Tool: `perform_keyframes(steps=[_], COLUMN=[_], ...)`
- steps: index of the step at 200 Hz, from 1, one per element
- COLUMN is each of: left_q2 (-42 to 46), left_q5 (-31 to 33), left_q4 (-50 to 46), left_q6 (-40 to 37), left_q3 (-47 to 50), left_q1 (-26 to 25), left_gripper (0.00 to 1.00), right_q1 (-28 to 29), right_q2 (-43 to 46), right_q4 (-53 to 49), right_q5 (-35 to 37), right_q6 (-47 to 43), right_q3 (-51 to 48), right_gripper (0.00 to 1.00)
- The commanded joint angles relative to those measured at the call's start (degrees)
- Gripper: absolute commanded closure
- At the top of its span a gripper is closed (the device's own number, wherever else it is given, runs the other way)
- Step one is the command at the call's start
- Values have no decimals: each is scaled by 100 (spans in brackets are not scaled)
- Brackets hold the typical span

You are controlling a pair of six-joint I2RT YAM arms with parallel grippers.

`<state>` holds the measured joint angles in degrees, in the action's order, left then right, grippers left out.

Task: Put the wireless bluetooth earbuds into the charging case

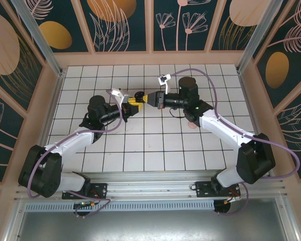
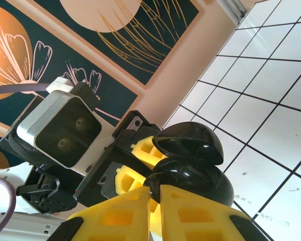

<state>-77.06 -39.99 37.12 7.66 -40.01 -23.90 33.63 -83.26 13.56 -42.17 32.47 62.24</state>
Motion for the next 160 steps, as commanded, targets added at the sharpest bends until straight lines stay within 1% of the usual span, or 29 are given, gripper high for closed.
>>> perform_keyframes(steps=[1, 80, 160], left_q2=[126, 103, 113], left_q5=[-68, -57, -77], left_q4=[215, 181, 107], left_q6=[-111, -132, -184], left_q3=[-192, -200, -200], left_q1=[13, 9, 8], left_gripper=[99, 99, 99], right_q1=[43, 126, 162], right_q2=[-23, -151, -249], right_q4=[175, 227, 283], right_q5=[-159, -243, -134], right_q6=[71, 50, 40], right_q3=[-14, 106, 205], right_gripper=[86, 87, 87])
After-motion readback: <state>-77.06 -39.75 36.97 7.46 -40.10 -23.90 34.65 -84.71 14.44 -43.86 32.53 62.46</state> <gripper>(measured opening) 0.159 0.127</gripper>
